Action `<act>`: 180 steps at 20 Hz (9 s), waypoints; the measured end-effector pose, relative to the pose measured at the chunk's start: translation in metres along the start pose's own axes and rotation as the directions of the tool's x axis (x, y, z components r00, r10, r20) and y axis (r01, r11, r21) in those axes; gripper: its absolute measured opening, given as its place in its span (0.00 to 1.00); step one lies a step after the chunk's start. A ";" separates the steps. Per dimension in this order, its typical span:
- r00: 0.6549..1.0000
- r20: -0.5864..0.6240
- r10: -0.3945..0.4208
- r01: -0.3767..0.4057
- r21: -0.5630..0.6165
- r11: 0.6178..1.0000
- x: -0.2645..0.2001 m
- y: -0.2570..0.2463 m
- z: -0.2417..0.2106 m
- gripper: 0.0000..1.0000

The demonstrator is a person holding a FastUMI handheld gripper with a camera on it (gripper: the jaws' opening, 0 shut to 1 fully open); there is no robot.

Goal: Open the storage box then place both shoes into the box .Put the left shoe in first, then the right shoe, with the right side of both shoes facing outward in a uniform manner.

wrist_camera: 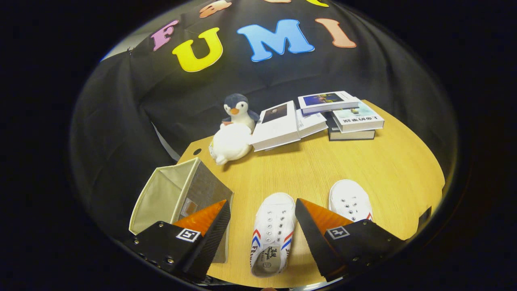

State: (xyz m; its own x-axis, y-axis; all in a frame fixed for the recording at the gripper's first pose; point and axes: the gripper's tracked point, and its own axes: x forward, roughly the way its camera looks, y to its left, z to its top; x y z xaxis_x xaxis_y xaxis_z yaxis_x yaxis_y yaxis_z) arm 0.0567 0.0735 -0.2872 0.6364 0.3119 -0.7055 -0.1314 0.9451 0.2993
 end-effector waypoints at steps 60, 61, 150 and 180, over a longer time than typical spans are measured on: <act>0.946 -0.206 0.251 -0.206 0.218 0.954 -0.010 0.178 0.022 0.06; 0.943 -0.214 0.254 -0.208 0.213 0.955 -0.007 0.185 0.017 0.06; 0.899 -0.344 -0.271 0.228 -0.161 0.960 -0.017 -0.205 -0.061 0.98; 0.933 -0.337 -0.129 0.219 0.246 0.944 -0.026 -0.159 -0.055 0.00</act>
State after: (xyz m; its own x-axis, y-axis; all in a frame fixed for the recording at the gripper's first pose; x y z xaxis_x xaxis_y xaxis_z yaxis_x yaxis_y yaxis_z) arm 0.0192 -0.0789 -0.3520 0.3546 0.2022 -0.9129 0.2022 0.9367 0.2860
